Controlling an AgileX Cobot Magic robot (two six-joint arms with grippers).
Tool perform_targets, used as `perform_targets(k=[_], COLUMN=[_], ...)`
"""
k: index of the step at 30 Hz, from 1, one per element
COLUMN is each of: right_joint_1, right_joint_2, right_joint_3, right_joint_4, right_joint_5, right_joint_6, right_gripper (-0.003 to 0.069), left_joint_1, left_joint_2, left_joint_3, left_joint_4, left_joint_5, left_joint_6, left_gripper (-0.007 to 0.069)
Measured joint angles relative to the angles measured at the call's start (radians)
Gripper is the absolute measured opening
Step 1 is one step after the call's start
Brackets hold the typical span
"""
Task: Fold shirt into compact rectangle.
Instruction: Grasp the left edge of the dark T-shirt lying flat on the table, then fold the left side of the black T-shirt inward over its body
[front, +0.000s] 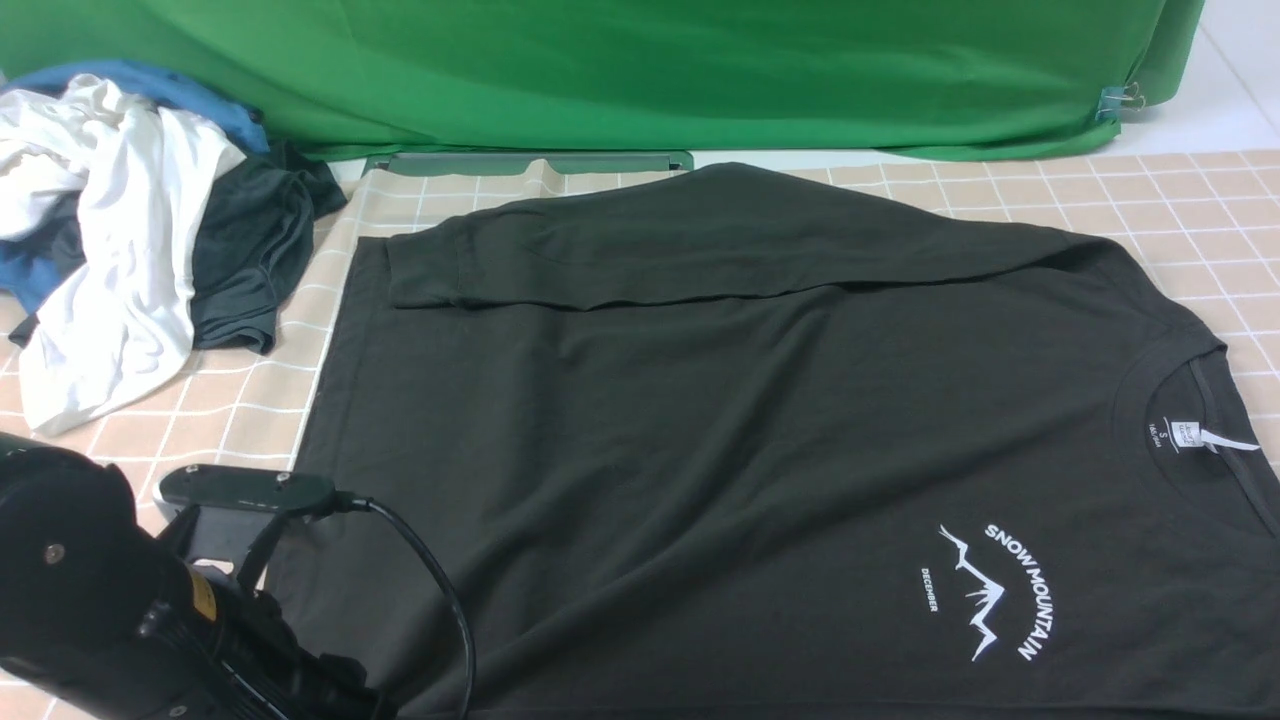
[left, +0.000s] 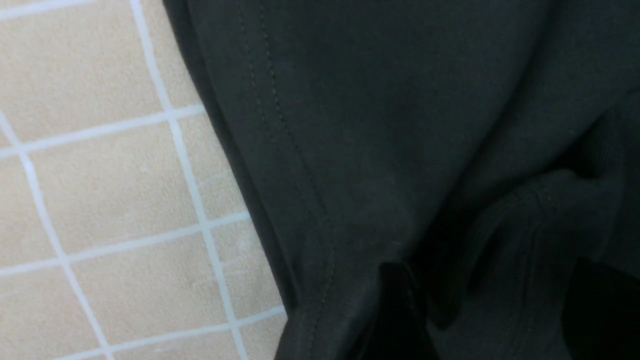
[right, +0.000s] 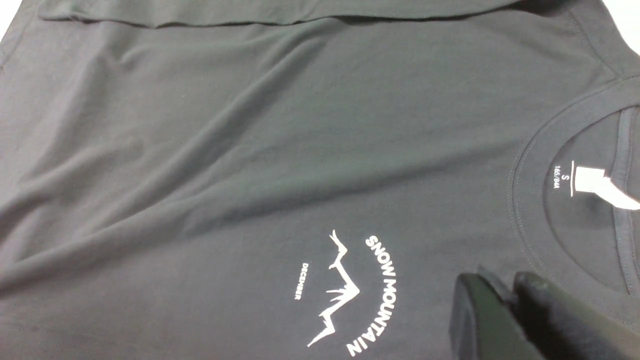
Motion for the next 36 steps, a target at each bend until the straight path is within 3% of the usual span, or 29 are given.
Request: perform_targets(k=[13,17,19,22,31,36], right_joint_1=[0.000,0.000,0.000,0.000,0.000,0.000], right_joint_2=[0.000,0.000,0.000,0.000,0.000,0.000], right_joint_3=[0.000,0.000,0.000,0.000,0.000,0.000], right_joint_4=[0.001,0.002,0.002,0.002,0.002,0.002], right_joint_5=[0.000,0.000,0.000,0.000,0.000,0.000], right_joint_6=[0.000,0.000,0.000,0.000,0.000,0.000], right_gripper=[0.0123,0.0124,0.0124,0.0124,0.0124,0.0124], left_joint_1=[0.000,0.000,0.000,0.000,0.001,0.001], left_joint_2=[0.157,0.189,0.194,0.186,0.076,0.018], left_joint_3=[0.000,0.000,0.000,0.000,0.000,0.000], left_joint_4=[0.002,0.032,0.047,0.028,-0.134,-0.115], left_joint_5=[-0.055,-0.060,-0.060,-0.052,0.090,0.135], left_joint_6=[0.001,0.001,0.001,0.008,0.076,0.057], left_gripper=[0.0387,0.0266,0.0138,0.0041,0.0035,0.0035])
